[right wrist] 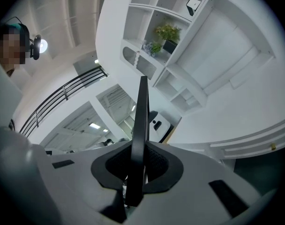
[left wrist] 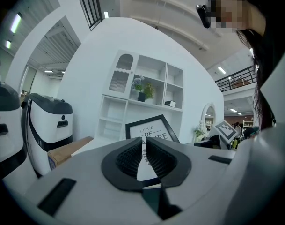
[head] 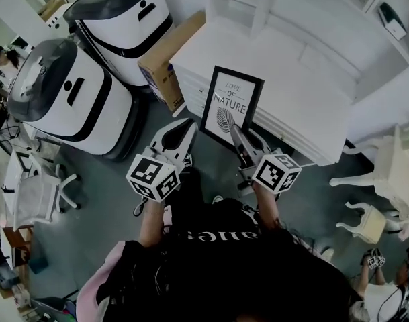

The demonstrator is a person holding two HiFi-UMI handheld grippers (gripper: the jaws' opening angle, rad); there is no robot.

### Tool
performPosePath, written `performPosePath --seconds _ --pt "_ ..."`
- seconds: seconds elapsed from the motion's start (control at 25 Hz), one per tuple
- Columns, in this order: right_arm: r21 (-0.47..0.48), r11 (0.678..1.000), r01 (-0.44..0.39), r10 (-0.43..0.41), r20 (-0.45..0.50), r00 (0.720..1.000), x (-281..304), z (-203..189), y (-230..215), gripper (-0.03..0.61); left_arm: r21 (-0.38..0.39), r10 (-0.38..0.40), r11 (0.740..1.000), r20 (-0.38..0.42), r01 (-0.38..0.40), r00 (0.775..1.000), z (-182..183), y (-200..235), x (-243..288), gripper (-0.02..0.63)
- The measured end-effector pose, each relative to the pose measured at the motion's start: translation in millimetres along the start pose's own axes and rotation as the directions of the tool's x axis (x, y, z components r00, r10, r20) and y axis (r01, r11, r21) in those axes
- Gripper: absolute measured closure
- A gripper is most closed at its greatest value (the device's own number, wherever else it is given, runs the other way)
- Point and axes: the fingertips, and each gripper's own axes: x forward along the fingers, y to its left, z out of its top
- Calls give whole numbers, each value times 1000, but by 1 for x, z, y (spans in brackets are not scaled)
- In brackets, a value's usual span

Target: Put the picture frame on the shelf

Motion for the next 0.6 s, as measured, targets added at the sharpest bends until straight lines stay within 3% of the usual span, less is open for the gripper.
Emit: performPosePath --seconds 0.24,0.6 --pt "5 999 51 -51 16 999 48 3 -12 506 -18 -35 999 12 35 999 -1 52 15 594" --pt "1 992 123 -123 76 990 174 30 8 505 12 -131 991 33 130 991 48 181 31 594"
